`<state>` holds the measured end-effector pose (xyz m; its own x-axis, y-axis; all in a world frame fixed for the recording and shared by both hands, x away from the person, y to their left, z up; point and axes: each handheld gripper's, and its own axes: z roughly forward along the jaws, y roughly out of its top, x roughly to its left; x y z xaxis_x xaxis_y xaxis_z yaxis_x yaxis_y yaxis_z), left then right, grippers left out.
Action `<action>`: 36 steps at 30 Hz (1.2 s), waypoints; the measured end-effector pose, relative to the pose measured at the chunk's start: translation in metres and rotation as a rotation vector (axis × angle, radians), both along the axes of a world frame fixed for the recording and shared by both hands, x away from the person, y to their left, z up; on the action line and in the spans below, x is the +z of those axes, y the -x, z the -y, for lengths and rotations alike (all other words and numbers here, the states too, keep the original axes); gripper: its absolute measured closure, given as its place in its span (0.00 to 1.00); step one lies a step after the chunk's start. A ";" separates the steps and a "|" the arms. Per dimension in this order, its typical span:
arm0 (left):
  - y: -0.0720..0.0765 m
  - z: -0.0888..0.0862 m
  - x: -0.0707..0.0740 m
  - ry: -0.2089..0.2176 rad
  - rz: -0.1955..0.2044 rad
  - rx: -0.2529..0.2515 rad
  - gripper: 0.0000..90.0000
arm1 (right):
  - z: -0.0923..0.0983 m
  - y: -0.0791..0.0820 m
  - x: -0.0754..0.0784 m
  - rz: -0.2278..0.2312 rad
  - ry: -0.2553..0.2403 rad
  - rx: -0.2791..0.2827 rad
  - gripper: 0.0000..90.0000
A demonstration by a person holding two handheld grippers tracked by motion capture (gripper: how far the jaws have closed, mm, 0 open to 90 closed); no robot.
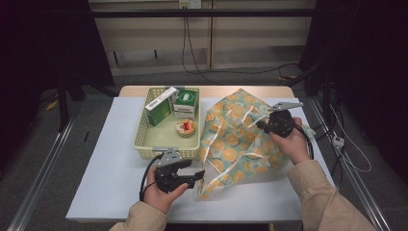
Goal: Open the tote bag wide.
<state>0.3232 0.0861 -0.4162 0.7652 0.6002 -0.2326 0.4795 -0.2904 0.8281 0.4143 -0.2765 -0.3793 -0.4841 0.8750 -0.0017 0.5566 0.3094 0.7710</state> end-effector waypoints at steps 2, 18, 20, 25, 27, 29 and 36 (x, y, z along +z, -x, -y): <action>-0.001 0.000 0.003 -0.001 0.006 -0.002 0.35 | -0.001 0.001 0.001 0.003 0.000 0.005 1.00; -0.005 0.000 0.010 0.039 0.020 -0.038 0.29 | -0.003 0.002 -0.016 -0.042 0.020 0.008 0.91; -0.005 -0.001 0.007 0.034 0.013 -0.035 0.29 | -0.005 0.002 -0.025 -0.063 0.022 0.016 0.86; -0.005 -0.004 0.005 0.044 0.004 -0.035 0.29 | -0.017 0.000 -0.044 -0.091 0.054 0.048 0.59; -0.005 -0.005 0.004 0.046 0.003 -0.040 0.29 | -0.023 0.000 -0.044 -0.089 0.057 0.079 0.57; -0.005 -0.005 0.004 0.045 0.006 -0.043 0.29 | -0.027 0.001 -0.041 -0.089 0.050 0.079 0.51; -0.005 -0.007 0.003 0.045 0.000 -0.059 0.28 | -0.011 0.004 -0.027 -0.074 -0.030 0.017 0.41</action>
